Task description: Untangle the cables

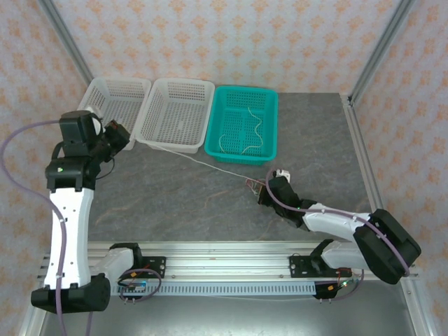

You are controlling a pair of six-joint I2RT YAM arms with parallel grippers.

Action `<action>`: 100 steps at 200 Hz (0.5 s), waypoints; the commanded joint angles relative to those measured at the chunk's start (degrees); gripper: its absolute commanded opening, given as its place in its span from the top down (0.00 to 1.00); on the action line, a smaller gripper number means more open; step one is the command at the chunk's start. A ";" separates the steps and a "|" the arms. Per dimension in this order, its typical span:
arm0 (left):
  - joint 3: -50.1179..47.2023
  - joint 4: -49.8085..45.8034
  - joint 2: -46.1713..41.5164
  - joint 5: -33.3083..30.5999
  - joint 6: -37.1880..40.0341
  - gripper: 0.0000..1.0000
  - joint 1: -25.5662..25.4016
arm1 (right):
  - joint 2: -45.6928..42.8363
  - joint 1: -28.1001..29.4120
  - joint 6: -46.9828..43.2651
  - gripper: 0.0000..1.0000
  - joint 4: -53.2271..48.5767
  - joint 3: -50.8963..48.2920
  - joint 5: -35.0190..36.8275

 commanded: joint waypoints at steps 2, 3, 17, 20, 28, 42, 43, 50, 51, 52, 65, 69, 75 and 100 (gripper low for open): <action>-9.39 11.68 -2.71 8.32 -3.39 1.00 -3.97 | -4.28 -0.33 -3.13 1.00 -5.15 0.06 -3.22; -9.71 11.50 -2.85 7.90 -3.20 1.00 -4.28 | -4.54 -0.33 -3.23 1.00 -5.42 0.20 -3.26; -14.68 8.58 -4.75 2.20 -1.71 1.00 -7.72 | -7.93 -0.33 -4.56 1.00 -8.87 1.81 -2.94; -15.81 8.17 -5.16 1.18 -1.75 1.00 -8.23 | -8.64 -0.33 -4.75 1.00 -9.79 2.17 -2.69; -19.17 7.47 -6.47 -1.01 -2.67 1.00 -8.89 | -10.59 -0.33 -5.70 1.00 -11.98 3.20 -2.00; -25.32 7.39 -8.83 -3.98 -4.57 0.87 -9.37 | -13.42 -0.33 -7.89 1.00 -15.09 4.62 -0.82; -25.67 7.33 -8.99 -4.27 -4.75 0.86 -9.39 | -13.50 -0.33 -8.02 1.00 -15.27 4.68 -0.79; -28.35 6.85 -10.09 -5.86 -5.47 0.71 -9.46 | -14.48 -0.33 -9.14 1.00 -16.37 5.42 -0.50; -28.64 6.89 -10.23 -6.05 -5.55 0.69 -9.48 | -14.57 -0.33 -9.26 1.00 -16.48 5.52 -0.45; -29.05 6.86 -10.35 -6.19 -5.55 0.67 -9.49 | -14.65 -0.33 -9.50 1.00 -16.67 5.61 -0.43; -32.20 6.63 -12.30 -7.69 -5.43 0.41 -9.48 | -15.33 -0.31 -12.02 1.00 -18.05 6.86 -1.46; -32.62 6.62 -12.81 -7.76 -5.19 0.36 -9.49 | -15.35 -0.33 -12.84 1.00 -18.30 7.11 -1.80; -32.79 6.64 -13.78 -7.61 -4.47 0.31 -9.46 | -15.22 -0.33 -13.99 1.00 -18.77 7.64 -2.77; -29.84 10.51 -17.14 -4.26 1.78 0.21 -11.01 | -13.61 -0.33 -15.03 1.00 -20.74 9.89 -5.62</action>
